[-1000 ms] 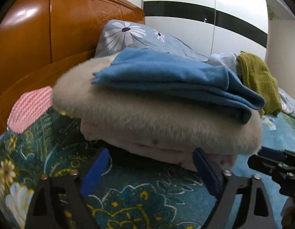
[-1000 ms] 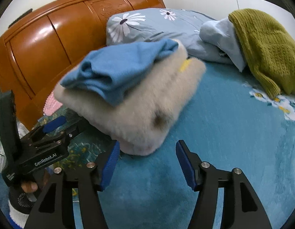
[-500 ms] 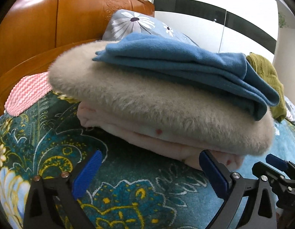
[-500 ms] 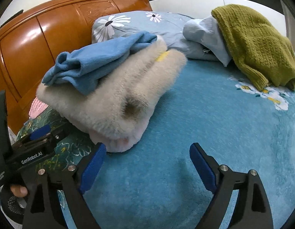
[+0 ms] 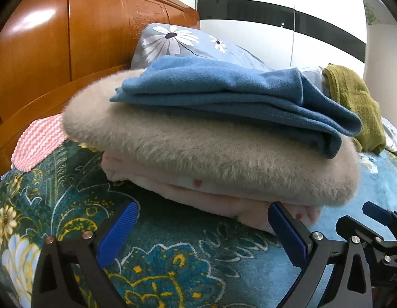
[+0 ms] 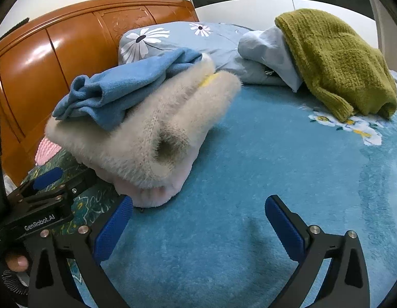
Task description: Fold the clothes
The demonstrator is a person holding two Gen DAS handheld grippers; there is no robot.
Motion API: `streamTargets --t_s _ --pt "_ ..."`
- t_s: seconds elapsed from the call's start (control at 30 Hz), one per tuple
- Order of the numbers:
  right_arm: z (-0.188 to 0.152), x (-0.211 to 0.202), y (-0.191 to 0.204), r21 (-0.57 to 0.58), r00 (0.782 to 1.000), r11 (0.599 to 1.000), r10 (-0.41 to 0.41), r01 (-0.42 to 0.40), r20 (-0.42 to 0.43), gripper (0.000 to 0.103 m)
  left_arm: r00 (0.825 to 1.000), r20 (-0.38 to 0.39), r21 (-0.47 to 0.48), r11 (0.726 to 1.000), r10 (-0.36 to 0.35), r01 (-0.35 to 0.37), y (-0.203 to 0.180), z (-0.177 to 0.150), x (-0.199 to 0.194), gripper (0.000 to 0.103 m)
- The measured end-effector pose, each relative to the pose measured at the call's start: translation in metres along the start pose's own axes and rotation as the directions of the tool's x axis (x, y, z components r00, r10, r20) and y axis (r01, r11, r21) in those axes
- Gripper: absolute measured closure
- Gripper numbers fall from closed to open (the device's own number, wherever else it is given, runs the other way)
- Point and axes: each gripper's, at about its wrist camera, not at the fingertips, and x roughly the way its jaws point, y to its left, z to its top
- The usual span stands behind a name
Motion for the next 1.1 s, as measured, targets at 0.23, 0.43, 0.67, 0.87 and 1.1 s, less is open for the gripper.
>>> streamTargets --t_s 0.23,0.43,0.67,0.87,1.1 --pt "0.0 -0.003 0.004 -0.014 1.0 1.0 -0.019 0.02 0.024 0.0 0.999 0.006 0.007 0.999 0.035 -0.035 -0.004 0.0 0.0 0.0" --pt "0.0 -0.011 0.005 -0.025 0.998 0.999 -0.032 0.033 0.058 0.0 0.998 -0.005 0.037 0.997 0.061 -0.061 -0.011 -0.002 0.012 0.0" --pt "0.001 -0.018 0.005 -0.023 0.995 0.999 -0.036 0.038 0.095 0.0 0.997 0.001 0.048 0.996 0.071 -0.071 -0.011 -0.002 0.018 0.0" --pt "0.001 -0.022 0.004 -0.015 0.992 0.999 -0.043 0.045 0.118 0.0 0.997 0.012 0.067 0.995 0.072 -0.072 -0.016 -0.002 0.017 0.0" --pt "0.001 -0.025 0.005 -0.021 0.99 0.998 -0.048 0.052 0.129 0.0 0.997 0.019 0.086 0.993 0.077 -0.078 -0.02 -0.002 0.015 0.0"
